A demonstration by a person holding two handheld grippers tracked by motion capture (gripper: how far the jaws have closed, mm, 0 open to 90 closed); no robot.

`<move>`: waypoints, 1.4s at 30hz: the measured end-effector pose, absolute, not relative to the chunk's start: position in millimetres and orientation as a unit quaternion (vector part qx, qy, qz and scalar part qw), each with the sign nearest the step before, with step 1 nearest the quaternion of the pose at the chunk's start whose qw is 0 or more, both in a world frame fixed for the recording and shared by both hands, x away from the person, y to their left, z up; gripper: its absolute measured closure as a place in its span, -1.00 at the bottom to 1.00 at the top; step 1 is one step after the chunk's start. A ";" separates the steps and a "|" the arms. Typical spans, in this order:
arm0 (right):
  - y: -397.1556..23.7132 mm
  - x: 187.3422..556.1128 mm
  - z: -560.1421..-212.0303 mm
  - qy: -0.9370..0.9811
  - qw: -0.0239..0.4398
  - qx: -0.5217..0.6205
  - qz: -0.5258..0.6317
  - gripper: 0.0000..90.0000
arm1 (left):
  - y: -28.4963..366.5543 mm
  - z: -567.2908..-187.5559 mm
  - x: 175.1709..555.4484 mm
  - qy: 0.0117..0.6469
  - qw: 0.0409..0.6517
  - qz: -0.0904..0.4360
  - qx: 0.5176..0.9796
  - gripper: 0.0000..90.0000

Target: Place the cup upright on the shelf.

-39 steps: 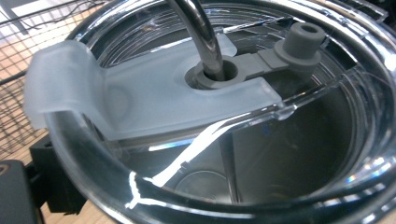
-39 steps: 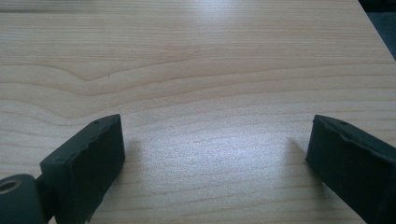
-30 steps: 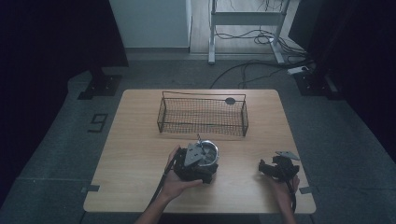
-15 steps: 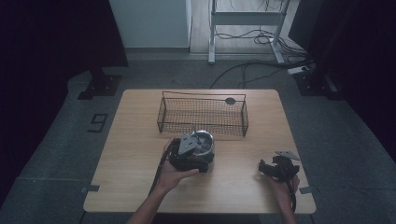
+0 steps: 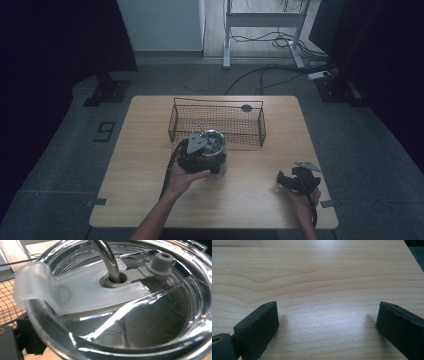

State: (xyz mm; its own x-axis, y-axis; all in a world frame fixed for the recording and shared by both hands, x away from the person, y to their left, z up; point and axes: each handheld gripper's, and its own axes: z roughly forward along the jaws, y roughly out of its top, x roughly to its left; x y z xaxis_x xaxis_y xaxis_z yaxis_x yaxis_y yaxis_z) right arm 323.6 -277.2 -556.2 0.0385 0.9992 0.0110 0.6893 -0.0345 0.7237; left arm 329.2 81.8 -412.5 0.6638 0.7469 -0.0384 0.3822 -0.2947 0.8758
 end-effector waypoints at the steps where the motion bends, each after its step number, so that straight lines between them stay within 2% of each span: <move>1: -277.3 323.6 -556.2 0.636 0.280 0.664 0.276 -0.91 | 81.9 -412.2 330.1 0.362 0.470 0.194 0.781 -0.91; 42: -277.5 323.5 -555.9 0.637 0.279 0.664 0.275 -0.91 | 66.2 -387.3 364.5 0.359 0.472 0.200 0.780 -0.91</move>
